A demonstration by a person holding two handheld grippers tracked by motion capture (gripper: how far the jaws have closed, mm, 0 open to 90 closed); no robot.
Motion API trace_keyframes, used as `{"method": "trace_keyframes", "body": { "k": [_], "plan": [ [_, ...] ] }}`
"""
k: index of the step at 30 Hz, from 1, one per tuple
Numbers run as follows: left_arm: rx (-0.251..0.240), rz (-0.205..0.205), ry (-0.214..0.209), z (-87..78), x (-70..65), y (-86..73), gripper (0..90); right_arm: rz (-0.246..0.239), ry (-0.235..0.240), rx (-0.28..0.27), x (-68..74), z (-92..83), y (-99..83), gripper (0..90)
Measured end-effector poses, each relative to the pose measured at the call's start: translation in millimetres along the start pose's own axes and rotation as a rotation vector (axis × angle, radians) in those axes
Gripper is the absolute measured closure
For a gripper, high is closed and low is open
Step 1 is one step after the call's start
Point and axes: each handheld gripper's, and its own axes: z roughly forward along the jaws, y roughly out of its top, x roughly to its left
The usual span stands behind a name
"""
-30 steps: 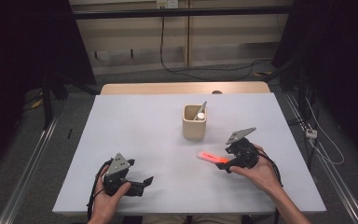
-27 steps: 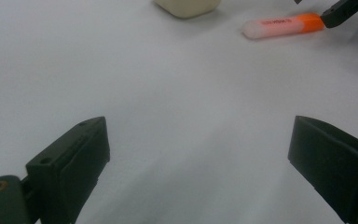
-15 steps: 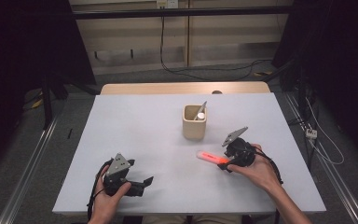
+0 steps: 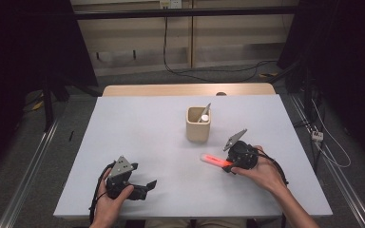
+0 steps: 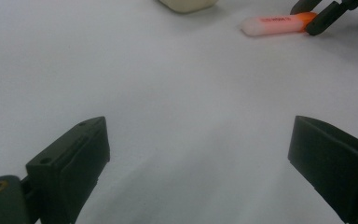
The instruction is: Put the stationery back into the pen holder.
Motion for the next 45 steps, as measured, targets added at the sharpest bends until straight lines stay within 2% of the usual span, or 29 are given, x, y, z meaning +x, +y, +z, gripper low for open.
{"method": "trace_keyframes", "body": {
  "k": [3,7,12,16,23,26,33,36,39,42,45],
  "plan": [
    [0.001,0.0,0.005,-0.7,1.1,-0.7,5.3,-0.002,0.025,0.015,-5.4,-0.1,1.5,64.8],
    [-0.004,-0.006,0.011,-1.0,3.0,-0.6,5.3,-0.021,0.006,0.041,-2.9,0.0,5.1,66.5],
    [-0.002,-0.002,0.011,-0.5,2.3,-0.4,5.3,-0.024,0.004,0.028,-2.4,-0.2,3.6,68.1],
    [0.003,0.001,0.015,-0.4,3.8,-0.6,5.3,0.001,0.006,-0.002,-2.3,-0.9,-0.5,68.1],
    [-0.02,-0.002,0.019,-3.0,3.9,0.0,5.3,0.001,0.003,-0.007,-1.4,-1.7,-1.3,68.1],
    [-0.021,-0.004,0.024,-4.4,4.6,0.0,5.3,0.014,0.016,-0.033,0.5,-3.3,-3.2,68.1],
    [-0.033,0.017,0.054,-5.6,3.7,1.6,5.3,0.023,0.029,-0.071,5.1,-9.2,-3.9,68.2],
    [-0.027,0.046,0.059,-4.5,2.2,2.6,5.3,0.012,0.041,-0.086,7.5,-11.0,-1.9,68.1],
    [-0.023,0.051,0.055,-2.7,0.9,3.7,5.8,0.005,0.052,-0.098,11.1,-11.8,1.1,68.1],
    [-0.023,0.063,0.062,-1.5,-0.4,5.5,5.8,0.032,0.069,-0.14,13.3,-13.3,3.3,68.2],
    [-0.027,0.085,0.064,0.2,-3.2,8.1,5.9,0.027,0.073,-0.149,15.0,-14.7,5.8,68.1]
  ]
}}
